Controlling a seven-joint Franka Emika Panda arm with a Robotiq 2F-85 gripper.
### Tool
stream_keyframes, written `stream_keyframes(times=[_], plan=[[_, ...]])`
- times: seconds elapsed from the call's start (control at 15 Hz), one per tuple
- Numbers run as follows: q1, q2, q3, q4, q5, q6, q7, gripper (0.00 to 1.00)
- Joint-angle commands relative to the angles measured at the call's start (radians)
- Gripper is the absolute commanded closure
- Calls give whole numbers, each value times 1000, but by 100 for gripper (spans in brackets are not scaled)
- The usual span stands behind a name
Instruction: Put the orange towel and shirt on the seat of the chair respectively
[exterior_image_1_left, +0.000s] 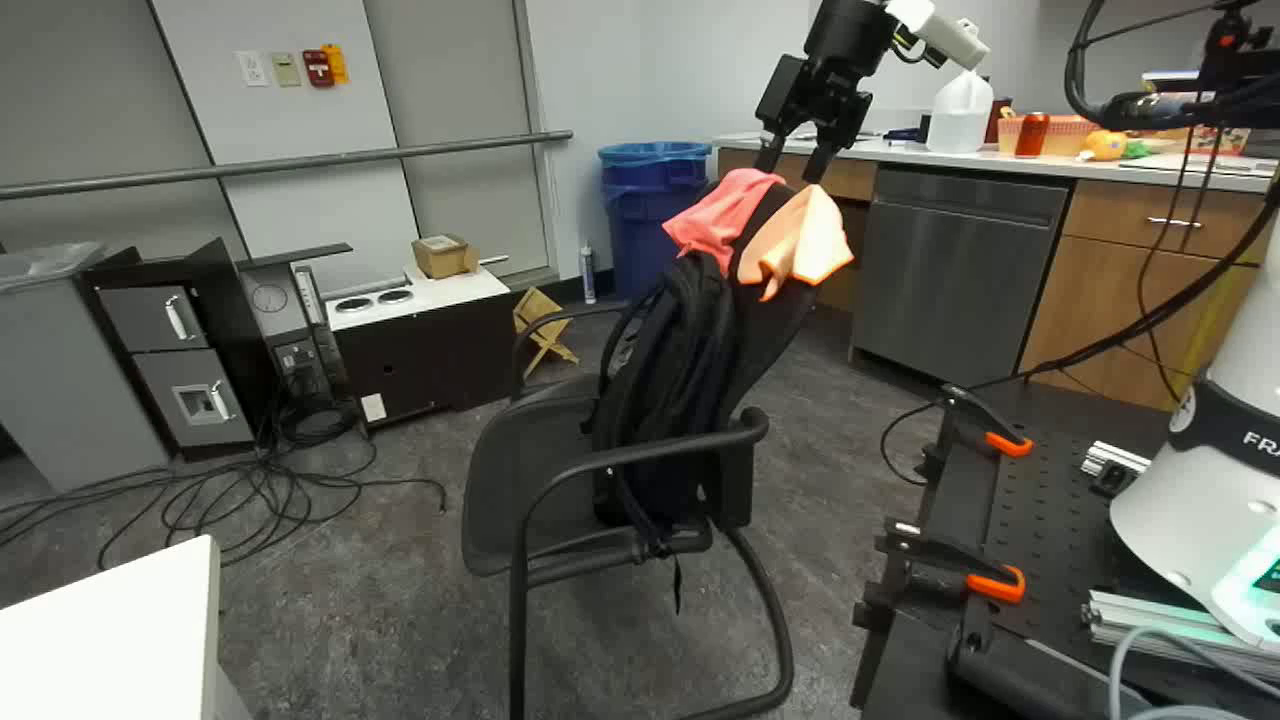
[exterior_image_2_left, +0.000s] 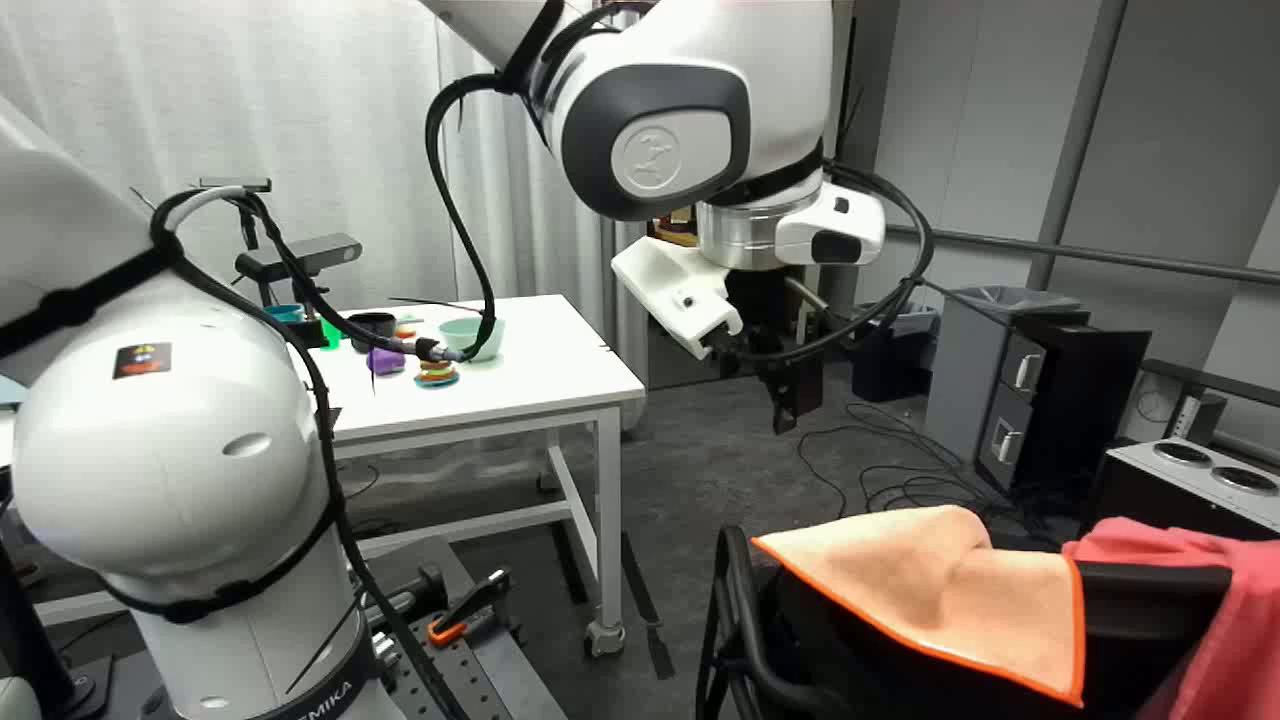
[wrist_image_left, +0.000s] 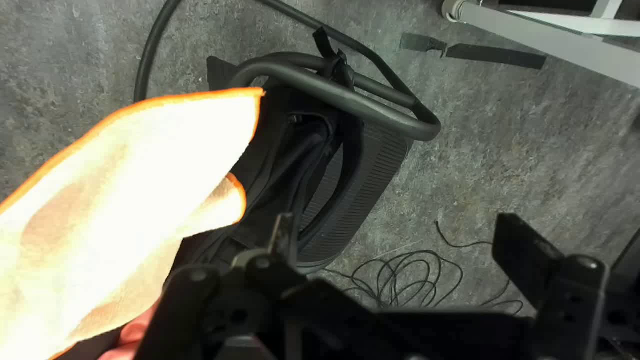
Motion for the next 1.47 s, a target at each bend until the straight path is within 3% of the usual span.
stream_keyframes(times=[0.0,0.6,0.67,0.8,1.07,1.13,1.4], plan=[[-18,2,19,2,15,-4,-10,0],[-24,4,24,7,-3,-25,-23,0],[61,160,89,136,45,13,54,0],[65,208,133,193,26,5,77,0],[55,404,269,415,-61,-42,223,0],[54,279,242,282,-22,-6,164,0],[46,386,283,375,-93,13,226,0]])
